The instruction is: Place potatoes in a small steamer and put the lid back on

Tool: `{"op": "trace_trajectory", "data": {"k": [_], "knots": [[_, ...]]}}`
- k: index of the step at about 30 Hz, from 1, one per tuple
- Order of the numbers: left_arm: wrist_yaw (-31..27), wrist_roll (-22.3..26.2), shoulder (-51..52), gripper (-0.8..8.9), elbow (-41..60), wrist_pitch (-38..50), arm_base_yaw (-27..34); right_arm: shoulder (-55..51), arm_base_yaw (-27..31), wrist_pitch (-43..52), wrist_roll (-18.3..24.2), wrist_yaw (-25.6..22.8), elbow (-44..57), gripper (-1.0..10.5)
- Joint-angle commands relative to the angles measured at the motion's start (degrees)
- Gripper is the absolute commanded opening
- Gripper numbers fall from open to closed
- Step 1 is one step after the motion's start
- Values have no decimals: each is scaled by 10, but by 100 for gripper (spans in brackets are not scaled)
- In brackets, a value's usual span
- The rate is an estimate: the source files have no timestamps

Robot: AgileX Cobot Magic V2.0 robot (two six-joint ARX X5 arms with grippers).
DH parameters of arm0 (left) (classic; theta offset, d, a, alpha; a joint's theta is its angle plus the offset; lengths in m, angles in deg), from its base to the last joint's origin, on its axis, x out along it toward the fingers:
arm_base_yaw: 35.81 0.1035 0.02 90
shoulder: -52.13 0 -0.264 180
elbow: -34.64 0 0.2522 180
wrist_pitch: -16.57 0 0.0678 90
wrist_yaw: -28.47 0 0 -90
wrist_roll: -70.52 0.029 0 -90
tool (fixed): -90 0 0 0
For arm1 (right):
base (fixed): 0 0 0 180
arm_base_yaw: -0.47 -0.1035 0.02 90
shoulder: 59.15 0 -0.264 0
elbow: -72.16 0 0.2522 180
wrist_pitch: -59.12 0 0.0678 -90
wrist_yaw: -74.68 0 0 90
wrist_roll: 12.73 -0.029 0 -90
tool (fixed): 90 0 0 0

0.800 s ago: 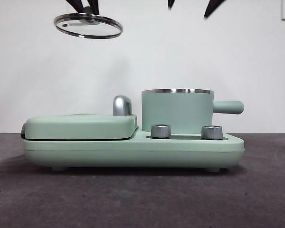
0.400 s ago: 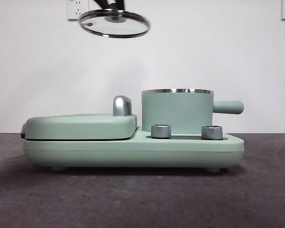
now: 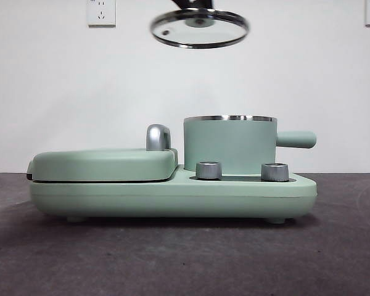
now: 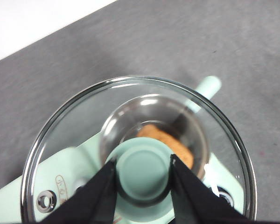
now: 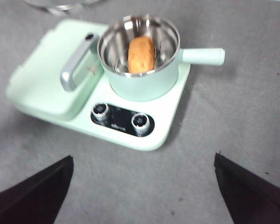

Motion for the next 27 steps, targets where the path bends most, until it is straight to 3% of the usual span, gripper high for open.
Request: {"op": "trace_trajectory", "data": {"k": [1,14,27], "knots": [[0,9,-36,9,-17,13,-16,-38,-5,18,-32,2,24,482],[-1,9,-148,9,-17,88,-13,-80,-5,42,-13,30,52,482],[31,7,-155,9,-17,91,-6,-80,-5,43,-13,30,52,482]]}}
